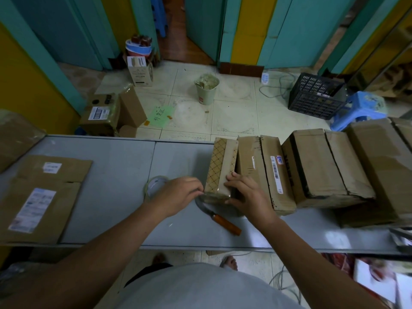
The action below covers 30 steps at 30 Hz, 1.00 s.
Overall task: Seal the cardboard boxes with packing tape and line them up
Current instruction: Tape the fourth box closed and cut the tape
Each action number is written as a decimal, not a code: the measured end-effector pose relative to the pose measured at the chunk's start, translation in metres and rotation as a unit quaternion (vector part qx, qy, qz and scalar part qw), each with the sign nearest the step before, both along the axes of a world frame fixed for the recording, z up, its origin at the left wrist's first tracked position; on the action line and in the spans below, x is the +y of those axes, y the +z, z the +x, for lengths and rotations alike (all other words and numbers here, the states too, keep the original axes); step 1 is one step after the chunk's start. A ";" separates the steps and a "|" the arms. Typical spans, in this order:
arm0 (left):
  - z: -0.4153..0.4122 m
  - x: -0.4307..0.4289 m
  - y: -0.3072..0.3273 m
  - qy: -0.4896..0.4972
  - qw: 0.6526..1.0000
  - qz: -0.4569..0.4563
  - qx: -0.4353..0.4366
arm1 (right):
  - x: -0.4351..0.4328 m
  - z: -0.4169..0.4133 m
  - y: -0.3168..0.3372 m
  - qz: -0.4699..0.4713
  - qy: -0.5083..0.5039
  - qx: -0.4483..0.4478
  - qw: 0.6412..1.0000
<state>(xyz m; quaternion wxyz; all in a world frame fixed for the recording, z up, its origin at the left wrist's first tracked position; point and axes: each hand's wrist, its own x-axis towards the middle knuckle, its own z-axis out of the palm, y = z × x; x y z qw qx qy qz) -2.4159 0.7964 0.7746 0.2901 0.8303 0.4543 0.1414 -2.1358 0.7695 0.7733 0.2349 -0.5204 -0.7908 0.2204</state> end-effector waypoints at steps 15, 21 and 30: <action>-0.002 0.003 -0.001 0.002 0.999 -0.034 0.014 | 0.006 0.006 0.019 0.011 0.059 -0.014 0.998; -0.002 0.009 -0.004 -0.022 0.999 -0.029 0.021 | 0.004 0.004 0.020 0.007 0.040 -0.029 0.999; 0.000 0.033 0.005 -0.027 0.998 -0.048 0.018 | -0.001 -0.001 0.012 -0.029 -0.031 0.018 0.999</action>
